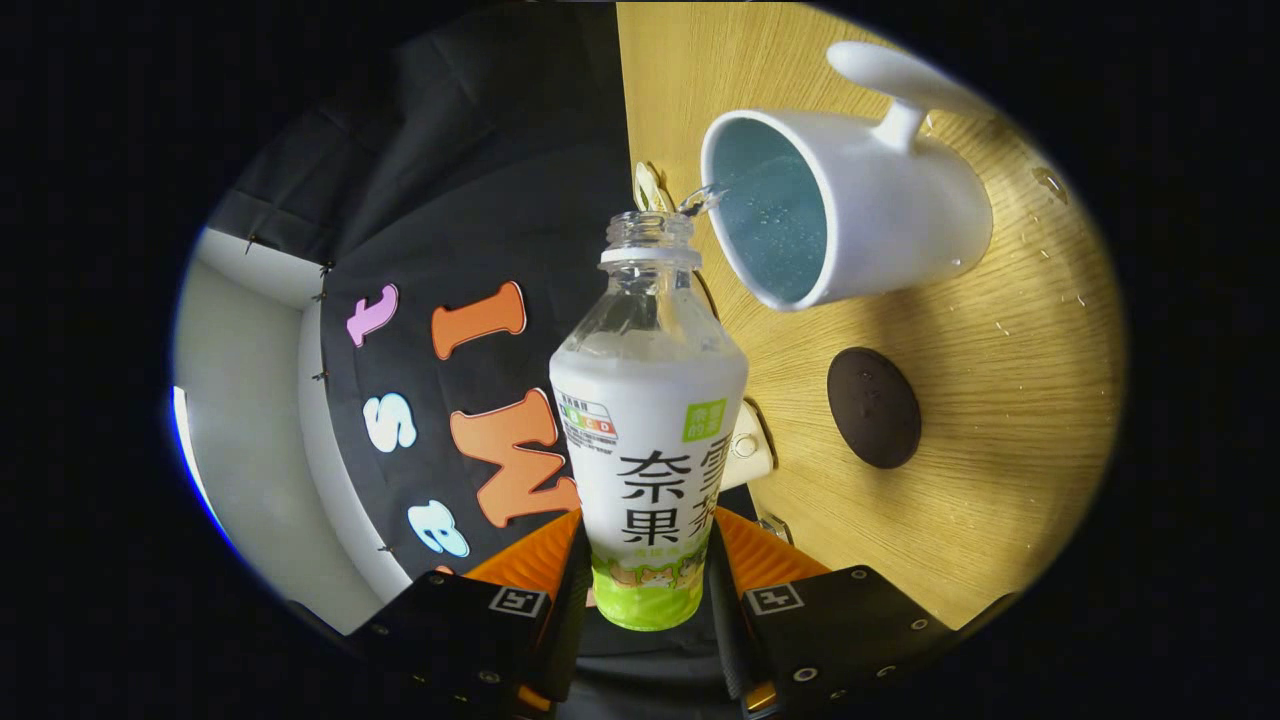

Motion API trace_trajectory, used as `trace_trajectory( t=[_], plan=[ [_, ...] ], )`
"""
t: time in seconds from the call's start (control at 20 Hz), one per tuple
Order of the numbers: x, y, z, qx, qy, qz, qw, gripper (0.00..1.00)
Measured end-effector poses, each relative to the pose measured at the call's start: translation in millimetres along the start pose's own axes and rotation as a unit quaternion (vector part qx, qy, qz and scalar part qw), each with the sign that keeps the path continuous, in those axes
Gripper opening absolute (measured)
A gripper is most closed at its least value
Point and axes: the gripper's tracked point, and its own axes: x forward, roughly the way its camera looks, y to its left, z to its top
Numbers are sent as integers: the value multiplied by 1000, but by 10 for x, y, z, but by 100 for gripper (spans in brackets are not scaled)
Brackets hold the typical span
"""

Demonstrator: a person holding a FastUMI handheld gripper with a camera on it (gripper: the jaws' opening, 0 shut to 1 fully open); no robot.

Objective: Take the bottle from table, then pour the juice into the cup, finally place the bottle on the coaster

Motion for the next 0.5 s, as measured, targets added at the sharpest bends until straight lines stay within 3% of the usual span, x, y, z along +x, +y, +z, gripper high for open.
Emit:
trace_trajectory(
  t=[0.5],
  plan=[
    [14,80,18,48,-5,10,999,58]
  ],
)
